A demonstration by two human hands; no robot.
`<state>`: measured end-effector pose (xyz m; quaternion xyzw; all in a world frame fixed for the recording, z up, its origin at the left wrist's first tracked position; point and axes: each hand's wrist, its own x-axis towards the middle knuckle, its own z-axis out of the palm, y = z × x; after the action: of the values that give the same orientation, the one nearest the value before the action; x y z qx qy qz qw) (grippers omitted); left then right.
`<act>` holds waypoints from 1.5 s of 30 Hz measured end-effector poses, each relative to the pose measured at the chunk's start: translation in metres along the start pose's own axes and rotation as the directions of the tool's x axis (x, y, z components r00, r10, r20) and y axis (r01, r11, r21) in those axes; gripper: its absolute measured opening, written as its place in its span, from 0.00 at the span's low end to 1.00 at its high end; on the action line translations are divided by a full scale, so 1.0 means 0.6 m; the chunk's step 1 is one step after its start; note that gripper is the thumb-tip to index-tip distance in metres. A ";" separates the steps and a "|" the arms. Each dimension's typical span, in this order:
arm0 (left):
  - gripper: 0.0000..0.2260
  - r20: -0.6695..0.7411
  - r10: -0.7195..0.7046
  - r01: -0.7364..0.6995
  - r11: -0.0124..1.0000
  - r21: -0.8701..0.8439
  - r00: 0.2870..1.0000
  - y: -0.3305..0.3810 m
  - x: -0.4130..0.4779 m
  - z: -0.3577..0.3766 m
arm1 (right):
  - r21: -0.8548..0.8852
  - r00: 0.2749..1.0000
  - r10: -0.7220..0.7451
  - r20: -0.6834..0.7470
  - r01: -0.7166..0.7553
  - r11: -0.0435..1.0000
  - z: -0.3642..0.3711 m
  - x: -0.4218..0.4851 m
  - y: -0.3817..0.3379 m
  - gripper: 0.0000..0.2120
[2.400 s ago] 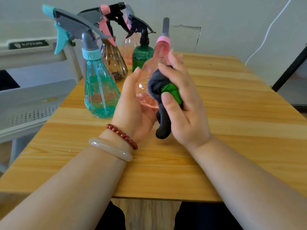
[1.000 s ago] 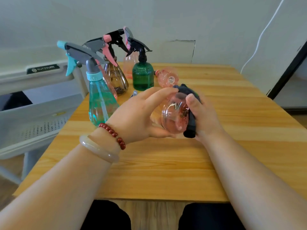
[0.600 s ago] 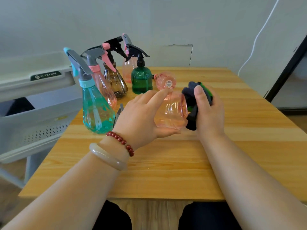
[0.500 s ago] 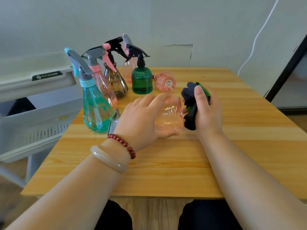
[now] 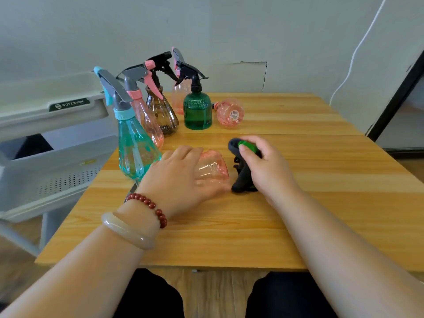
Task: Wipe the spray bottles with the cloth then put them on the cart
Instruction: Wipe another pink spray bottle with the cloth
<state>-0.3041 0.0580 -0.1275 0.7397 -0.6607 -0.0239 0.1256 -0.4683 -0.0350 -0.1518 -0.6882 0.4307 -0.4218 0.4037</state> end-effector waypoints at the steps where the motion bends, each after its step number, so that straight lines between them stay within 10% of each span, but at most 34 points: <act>1: 0.43 0.011 -0.005 0.005 1.000 -0.001 1.000 0.003 0.006 -0.005 | 0.020 1.000 0.008 0.002 -0.008 1.000 0.002 -0.005 0.004 0.10; 16: 0.15 -0.265 -0.033 -0.034 0.969 -0.244 0.964 0.023 0.040 0.045 | 0.183 0.997 0.072 0.041 -0.078 0.980 0.063 -0.014 -0.011 0.11; 34: 0.16 -0.329 -0.038 -0.058 0.959 -0.277 0.944 0.022 0.045 0.053 | 0.168 0.994 -0.099 -0.038 0.104 0.980 0.047 -0.051 -0.014 0.11; 41: 0.13 -0.327 -0.053 -0.042 0.960 -0.277 0.944 0.025 0.039 0.050 | 0.006 0.988 0.140 0.057 -0.141 0.990 0.056 -0.024 -0.024 0.15; 45: 0.16 -0.320 -0.095 -0.009 0.950 -0.311 0.943 0.025 0.042 0.049 | 0.169 0.999 -0.025 0.043 0.018 0.985 0.052 -0.039 -0.019 0.17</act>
<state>-0.3213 0.0272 -0.1494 0.7189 -0.6018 -0.0049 0.3477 -0.4428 -0.0037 -0.1565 -0.6656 0.3768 -0.4453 0.4655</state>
